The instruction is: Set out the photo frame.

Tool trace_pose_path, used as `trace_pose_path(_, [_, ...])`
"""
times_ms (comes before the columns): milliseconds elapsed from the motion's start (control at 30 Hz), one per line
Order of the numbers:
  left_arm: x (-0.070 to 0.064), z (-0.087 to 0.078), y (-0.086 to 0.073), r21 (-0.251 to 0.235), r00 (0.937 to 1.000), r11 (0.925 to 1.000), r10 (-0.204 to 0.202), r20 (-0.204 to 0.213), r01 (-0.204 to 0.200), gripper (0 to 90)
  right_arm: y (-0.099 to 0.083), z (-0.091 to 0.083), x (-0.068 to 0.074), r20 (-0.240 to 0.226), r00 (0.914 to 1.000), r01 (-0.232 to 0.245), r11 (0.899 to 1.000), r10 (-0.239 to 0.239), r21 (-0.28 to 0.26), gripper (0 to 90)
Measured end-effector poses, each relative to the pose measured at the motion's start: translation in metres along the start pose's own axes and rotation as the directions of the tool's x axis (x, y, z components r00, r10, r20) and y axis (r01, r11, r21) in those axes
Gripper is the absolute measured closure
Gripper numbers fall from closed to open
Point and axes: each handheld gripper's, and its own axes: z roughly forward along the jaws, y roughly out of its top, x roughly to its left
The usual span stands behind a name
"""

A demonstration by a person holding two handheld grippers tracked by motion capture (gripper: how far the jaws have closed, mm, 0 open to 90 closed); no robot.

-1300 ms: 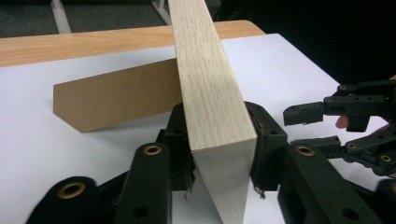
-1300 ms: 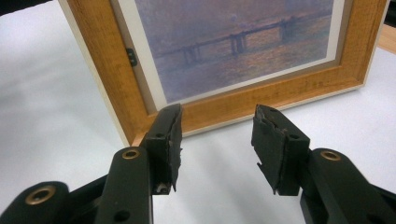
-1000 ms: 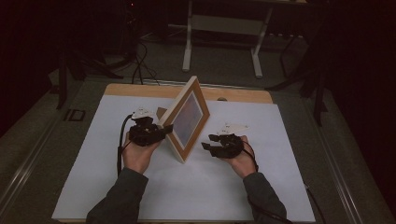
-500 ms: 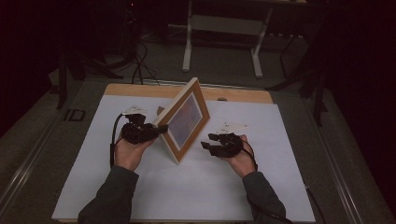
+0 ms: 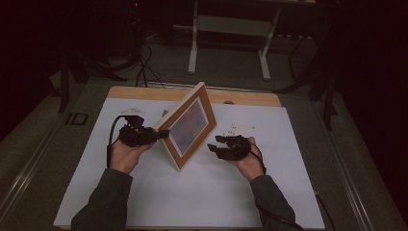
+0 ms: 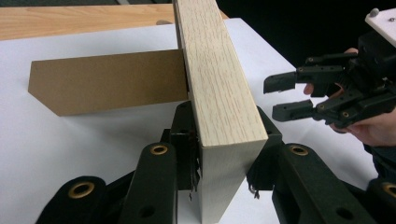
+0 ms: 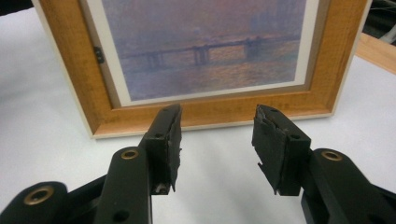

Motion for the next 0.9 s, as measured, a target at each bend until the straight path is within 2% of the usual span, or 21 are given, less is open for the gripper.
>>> trace_pose_path(333, [0.003, -0.005, -0.001, 0.021, 0.999, 0.9995, 0.024, 0.038, -0.025, 70.8, 0.001, 0.002, 0.001, 0.011, 0.9999, -0.005, 1.0, 0.005, -0.009, 51.3])
trace_pose_path(567, [0.004, -0.008, -0.002, 0.029, 0.9973, 0.9987, 0.04, 0.061, -0.042, 70.7, 0.005, -0.003, -0.002, 0.026, 0.9996, -0.005, 1.0, 0.006, -0.024, 51.0])
trace_pose_path(767, [0.006, -0.012, -0.003, 0.046, 0.9932, 0.9967, 0.062, 0.098, -0.067, 70.7, 0.008, -0.007, -0.005, 0.041, 0.9991, -0.009, 1.0, 0.011, -0.03, 50.2])
trace_pose_path(900, [0.006, -0.013, -0.004, 0.047, 0.9913, 0.9956, 0.076, 0.107, -0.082, 70.7, 0.01, -0.008, -0.006, 0.043, 0.9991, -0.006, 0.999, 0.007, -0.033, 50.0])
